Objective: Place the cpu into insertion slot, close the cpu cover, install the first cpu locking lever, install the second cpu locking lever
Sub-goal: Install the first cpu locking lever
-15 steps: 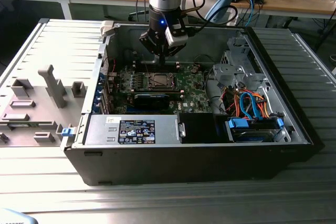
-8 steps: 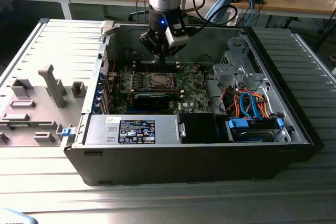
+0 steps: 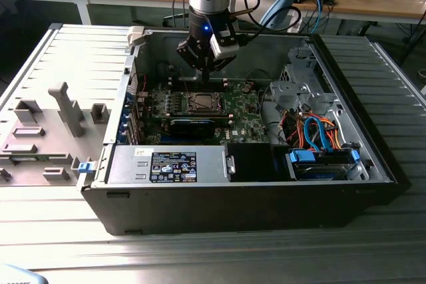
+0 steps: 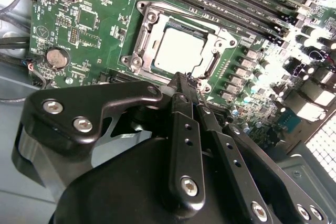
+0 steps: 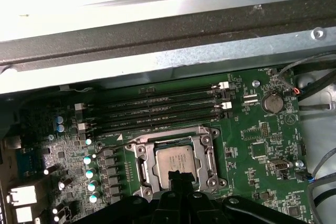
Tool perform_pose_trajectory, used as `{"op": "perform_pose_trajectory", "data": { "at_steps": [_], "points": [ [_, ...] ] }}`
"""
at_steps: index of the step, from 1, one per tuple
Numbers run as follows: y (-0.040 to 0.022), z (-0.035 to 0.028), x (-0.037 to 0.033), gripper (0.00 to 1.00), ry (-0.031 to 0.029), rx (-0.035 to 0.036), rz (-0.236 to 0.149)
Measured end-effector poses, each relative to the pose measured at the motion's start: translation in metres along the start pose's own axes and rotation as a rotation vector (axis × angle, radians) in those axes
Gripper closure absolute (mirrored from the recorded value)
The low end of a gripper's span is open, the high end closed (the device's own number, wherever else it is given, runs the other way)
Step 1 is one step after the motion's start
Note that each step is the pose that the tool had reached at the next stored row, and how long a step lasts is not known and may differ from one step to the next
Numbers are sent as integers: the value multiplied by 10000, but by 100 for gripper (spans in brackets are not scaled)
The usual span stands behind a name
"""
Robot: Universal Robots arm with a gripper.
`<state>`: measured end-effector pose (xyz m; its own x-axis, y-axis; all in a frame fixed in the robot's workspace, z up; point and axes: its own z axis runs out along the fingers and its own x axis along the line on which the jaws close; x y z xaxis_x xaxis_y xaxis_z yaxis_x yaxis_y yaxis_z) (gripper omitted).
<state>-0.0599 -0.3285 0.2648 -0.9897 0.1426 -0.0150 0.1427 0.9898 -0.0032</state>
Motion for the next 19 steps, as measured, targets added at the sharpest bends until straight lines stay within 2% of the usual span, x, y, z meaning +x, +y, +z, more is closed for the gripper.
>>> {"op": "perform_pose_trajectory", "data": {
  "at_steps": [19],
  "points": [
    [0, 0, 0, 89, -2, -6, -389]
  ]
}}
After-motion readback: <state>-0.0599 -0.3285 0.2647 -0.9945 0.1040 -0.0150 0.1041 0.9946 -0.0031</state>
